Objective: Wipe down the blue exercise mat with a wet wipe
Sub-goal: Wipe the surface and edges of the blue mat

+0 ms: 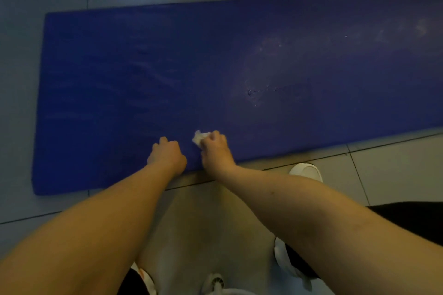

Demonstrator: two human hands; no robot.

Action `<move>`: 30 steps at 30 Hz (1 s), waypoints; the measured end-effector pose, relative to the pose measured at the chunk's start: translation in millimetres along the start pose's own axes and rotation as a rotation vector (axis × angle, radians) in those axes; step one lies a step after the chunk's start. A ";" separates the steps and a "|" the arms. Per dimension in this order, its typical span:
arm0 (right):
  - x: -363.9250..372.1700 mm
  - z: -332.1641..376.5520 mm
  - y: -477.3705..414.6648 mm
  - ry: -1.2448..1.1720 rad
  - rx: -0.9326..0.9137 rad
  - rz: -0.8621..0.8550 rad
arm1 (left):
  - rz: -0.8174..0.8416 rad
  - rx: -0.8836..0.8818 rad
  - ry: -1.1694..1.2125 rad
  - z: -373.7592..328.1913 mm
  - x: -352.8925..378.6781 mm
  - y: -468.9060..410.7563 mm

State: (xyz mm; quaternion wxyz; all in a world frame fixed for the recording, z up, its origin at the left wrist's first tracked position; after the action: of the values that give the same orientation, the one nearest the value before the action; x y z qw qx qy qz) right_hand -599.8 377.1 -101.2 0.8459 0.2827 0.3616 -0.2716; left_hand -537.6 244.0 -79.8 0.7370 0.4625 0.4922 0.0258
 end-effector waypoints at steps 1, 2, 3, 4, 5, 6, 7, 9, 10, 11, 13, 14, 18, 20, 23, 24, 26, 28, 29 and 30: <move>8.0 10.5 -0.7 0.012 -0.097 0.054 | -0.009 -0.005 -0.011 -0.1 -0.3 -0.2; 13.7 18.3 -0.1 0.032 -0.187 0.096 | -0.016 -0.012 -0.020 0.0 -0.3 -0.2; 18.1 21.3 0.7 0.057 -0.257 0.124 | -0.018 -0.016 -0.026 -0.6 -0.2 -0.1; 21.1 21.8 1.4 0.092 -0.308 0.148 | -0.019 -0.020 -0.028 -1.5 0.2 0.1; 22.1 22.5 1.5 0.138 -0.361 0.166 | -0.019 -0.022 -0.029 -2.5 0.4 0.3; 21.4 23.6 2.1 0.197 -0.409 0.198 | -0.023 -0.024 -0.030 -3.2 0.4 0.5; 19.1 23.7 2.5 0.240 -0.455 0.220 | -0.029 -0.027 -0.033 -3.3 0.0 0.7; 11.5 14.5 2.4 0.249 -0.500 0.214 | -0.036 -0.025 -0.032 -3.4 -1.0 0.5; 5.6 6.1 2.5 0.238 -0.494 0.196 | -0.035 -0.019 -0.028 -3.3 -0.9 0.3; -1.5 -5.5 4.2 0.222 -0.482 0.160 | -0.030 -0.012 -0.023 -3.2 -0.6 0.0; -18.7 -30.4 7.4 0.211 -0.435 0.092 | -0.020 -0.010 -0.017 -2.6 0.0 -0.6; -29.0 -44.8 9.9 0.221 -0.381 0.068 | -0.018 -0.015 -0.015 -2.5 0.1 -0.3; -88.9 -127.8 30.7 0.227 0.122 -0.142 | -0.021 -0.027 -0.006 -6.7 -0.9 0.9; -106.4 -158.7 44.9 0.260 0.370 -0.228 | -0.016 -0.034 -0.010 -8.8 -1.7 1.1; -96.8 -147.0 46.5 0.158 0.532 -0.317 | 0.014 -0.028 -0.026 -10.9 -1.9 2.4; -87.0 -132.7 41.8 0.123 0.508 -0.314 | 0.023 -0.022 -0.040 -10.6 -1.6 2.8; -65.5 -100.4 32.5 0.045 0.420 -0.307 | 0.040 -0.012 -0.067 -9.8 -0.5 2.6; -39.8 -63.9 20.7 -0.025 0.295 -0.278 | 0.054 -0.002 -0.087 -9.6 1.1 2.3; -27.0 -45.1 15.5 -0.058 0.224 -0.243 | 0.058 0.004 -0.097 -10.0 1.3 2.6; -14.7 -25.6 11.1 -0.068 0.138 -0.190 | 0.059 0.006 -0.109 -10.3 1.7 3.0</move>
State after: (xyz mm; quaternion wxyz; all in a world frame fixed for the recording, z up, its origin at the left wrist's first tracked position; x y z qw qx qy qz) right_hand -612.9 405.8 -101.6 0.8067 0.2953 0.3383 -0.3841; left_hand -543.2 253.4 -79.7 0.7602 0.4798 0.4375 0.0209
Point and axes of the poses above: each hand's wrist, its own y-axis away from the middle knuckle, its own x-axis out of the palm, z = x × y, the point moved 6 cm from there along -y, towards the middle knuckle, and after that the axes turned 12 degrees about -x, right-handed, at the moved point
